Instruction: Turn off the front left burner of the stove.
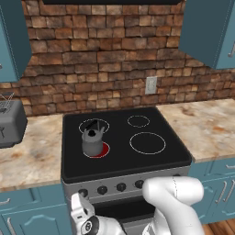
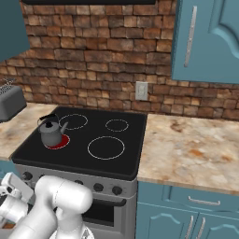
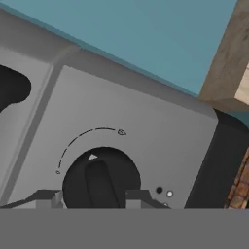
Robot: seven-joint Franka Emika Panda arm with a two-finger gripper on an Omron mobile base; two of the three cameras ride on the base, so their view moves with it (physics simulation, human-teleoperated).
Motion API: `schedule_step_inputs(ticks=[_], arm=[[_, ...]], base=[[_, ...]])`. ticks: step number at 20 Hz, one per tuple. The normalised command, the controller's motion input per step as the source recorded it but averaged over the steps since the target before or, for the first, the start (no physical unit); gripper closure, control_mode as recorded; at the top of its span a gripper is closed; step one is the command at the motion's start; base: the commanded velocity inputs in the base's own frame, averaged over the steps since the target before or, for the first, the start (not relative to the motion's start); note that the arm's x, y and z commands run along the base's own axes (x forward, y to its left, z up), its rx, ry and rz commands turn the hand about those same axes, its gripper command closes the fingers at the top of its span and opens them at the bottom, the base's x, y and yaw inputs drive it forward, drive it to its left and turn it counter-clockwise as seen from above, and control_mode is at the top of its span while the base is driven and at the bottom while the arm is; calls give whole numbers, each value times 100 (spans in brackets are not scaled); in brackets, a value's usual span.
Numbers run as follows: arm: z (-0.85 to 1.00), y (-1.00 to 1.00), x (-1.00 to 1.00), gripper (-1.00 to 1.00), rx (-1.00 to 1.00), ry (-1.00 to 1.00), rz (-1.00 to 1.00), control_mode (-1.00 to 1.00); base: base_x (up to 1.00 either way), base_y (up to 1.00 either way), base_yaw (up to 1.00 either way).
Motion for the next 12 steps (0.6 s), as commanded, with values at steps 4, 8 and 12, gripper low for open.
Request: schedule_step_inputs(ticks=[4, 8, 12], arm=[[82, 0, 30, 100, 27, 0, -3, -100], [74, 0, 30, 100, 28, 0, -3, -100], [72, 0, 34, 100, 31, 0, -6, -100]], base=[[0, 0, 0], [0, 0, 0], [0, 0, 0]])
